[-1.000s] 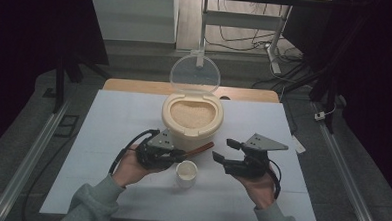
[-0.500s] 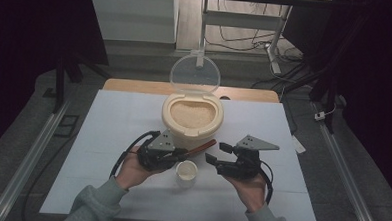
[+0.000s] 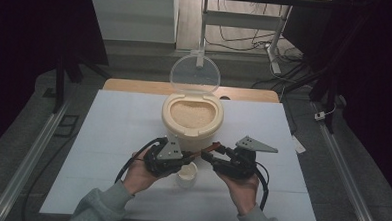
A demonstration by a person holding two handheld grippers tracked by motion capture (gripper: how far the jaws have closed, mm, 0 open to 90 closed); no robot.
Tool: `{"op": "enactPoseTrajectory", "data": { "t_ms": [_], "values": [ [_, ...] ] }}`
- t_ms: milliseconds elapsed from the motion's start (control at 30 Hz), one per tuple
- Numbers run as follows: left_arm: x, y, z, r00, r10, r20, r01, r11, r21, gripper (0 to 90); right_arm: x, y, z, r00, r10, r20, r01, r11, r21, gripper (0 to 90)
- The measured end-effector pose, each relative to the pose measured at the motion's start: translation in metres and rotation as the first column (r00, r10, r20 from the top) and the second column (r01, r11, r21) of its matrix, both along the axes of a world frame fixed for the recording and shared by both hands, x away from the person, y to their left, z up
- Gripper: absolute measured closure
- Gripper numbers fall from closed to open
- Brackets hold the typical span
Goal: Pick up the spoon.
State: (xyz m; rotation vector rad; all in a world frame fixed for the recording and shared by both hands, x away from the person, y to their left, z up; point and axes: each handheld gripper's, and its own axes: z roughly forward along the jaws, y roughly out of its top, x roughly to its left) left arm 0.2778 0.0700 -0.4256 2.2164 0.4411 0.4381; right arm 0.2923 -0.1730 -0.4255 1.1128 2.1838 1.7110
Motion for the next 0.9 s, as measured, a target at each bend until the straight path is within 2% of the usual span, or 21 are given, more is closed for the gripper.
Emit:
{"op": "enactPoseTrajectory", "data": {
  "t_ms": [133,300,467,600,700,767,867,900],
  "values": [
    [-0.0052,-0.0058,-0.0003,0.9992,0.004,0.039,-0.006,0.9991,0.041,78.8,-0.0020,0.0017,-0.0002,0.9998,-0.009,0.016,0.008,0.9998,0.017,58.5],
    [-0.0057,-0.0055,0.0003,0.9987,0.009,0.050,-0.011,0.9990,0.043,78.9,-0.0037,0.0023,0.0025,0.9994,-0.010,0.034,0.008,0.9983,0.058,66.7],
    [-0.0061,-0.0054,-0.0001,0.9978,0.018,0.065,-0.021,0.9984,0.053,79.0,-0.0052,0.0037,0.0046,0.9983,0.032,0.048,-0.037,0.9920,0.120,76.5],
    [-0.0060,-0.0036,0.0012,0.9975,0.016,0.070,-0.018,0.9991,0.038,78.9,-0.0076,0.0043,0.0064,0.9955,0.072,0.061,-0.081,0.9836,0.161,82.5],
    [-0.0067,-0.0032,0.0020,0.9972,0.016,0.073,-0.018,0.9993,0.034,78.5,-0.0093,0.0051,0.0076,0.9935,0.080,0.081,-0.092,0.9820,0.165,83.0],
    [-0.0065,-0.0013,0.0033,0.9980,0.018,0.061,-0.018,0.9998,0.007,77.1,-0.0089,0.0041,0.0080,0.9923,0.086,0.089,-0.101,0.9793,0.176,83.2],
    [-0.0050,0.0029,0.0047,0.9991,0.029,0.032,-0.028,0.9987,-0.042,64.7,-0.0080,0.0008,0.0090,0.9909,0.085,0.105,-0.104,0.9760,0.191,83.4],
    [-0.0050,0.0029,0.0047,0.9991,0.029,0.032,-0.028,0.9987,-0.042,59.7,-0.0070,-0.0007,0.0093,0.9900,0.090,0.108,-0.111,0.9734,0.201,83.4]
  ]
}}
